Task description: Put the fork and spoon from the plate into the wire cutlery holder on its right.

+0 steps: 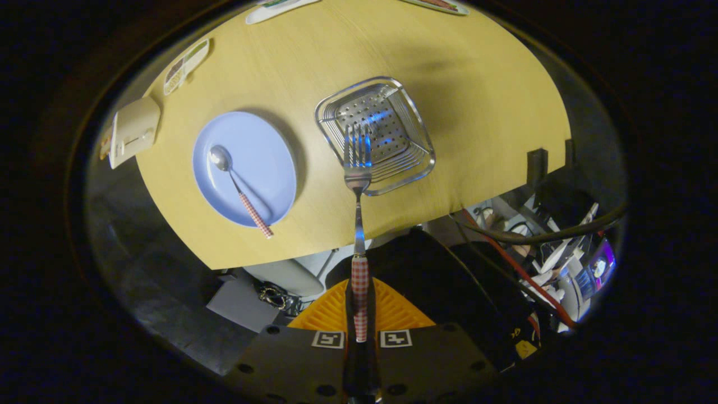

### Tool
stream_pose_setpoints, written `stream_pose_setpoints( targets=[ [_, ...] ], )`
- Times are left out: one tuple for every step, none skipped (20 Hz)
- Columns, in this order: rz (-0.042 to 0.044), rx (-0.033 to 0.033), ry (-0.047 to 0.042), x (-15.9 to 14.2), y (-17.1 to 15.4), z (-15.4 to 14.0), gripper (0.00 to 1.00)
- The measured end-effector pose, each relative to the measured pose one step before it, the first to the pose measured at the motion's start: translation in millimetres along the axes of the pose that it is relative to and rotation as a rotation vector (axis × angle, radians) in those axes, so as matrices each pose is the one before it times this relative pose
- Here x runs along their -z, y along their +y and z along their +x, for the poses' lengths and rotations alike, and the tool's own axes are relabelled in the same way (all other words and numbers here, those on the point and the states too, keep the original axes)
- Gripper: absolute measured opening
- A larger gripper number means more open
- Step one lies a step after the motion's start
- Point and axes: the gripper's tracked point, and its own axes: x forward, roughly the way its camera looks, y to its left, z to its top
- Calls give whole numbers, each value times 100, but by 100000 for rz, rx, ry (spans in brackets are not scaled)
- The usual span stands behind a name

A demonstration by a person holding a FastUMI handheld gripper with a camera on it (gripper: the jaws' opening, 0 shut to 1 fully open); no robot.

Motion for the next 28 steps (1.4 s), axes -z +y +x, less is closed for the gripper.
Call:
stream_pose_setpoints(
  targets=[
    [1759,-1730,2503,-572,178,187,9],
    [1444,-2083,2064,-585,141,162,10],
    [1014,-1960,2200,-483,232,68,10],
    [460,-1390,1807,-394,137,155,11],
    [-111,-949,1937,-372,6,132,11],
    [-162,-661,2052,-102,-122,105,12],
    [-298,-383,1753,-295,-70,33,12],
    [156,516,1241,-319,-166,74,12],
    [387,-206,766,-315,32,-259,13],
    [367,-699,285,-199,145,103,14],
    [476,-327,399,-297,3,-126,23],
    [432,-567,-499,-359,64,9,32],
    [476,-209,-533,-271,-29,-4,41],
    [611,-473,-264,79,122,-191,49],
    [498,293,-484,76,-20,-84,58],
    [-104,-409,-543,144,26,13,67],
    [214,-548,-1126,-42,131,-191,76],
    [183,-156,-1661,275,222,-148,84],
    [29,-405,-1918,45,153,-118,93],
    [-177,575,-2106,384,89,-201,100],
    [-326,619,-1688,401,110,-354,100],
    [-358,803,-1728,527,58,-410,100],
    [-392,819,-1913,617,155,-522,100],
    [-286,1196,-2022,774,430,-269,100],
    [-477,1037,-1886,734,453,-336,100],
    [-961,824,-1744,944,592,-128,100],
    [-1600,570,-1470,1012,708,-73,100],
    [-2046,423,-1230,995,821,121,100]
  ],
)
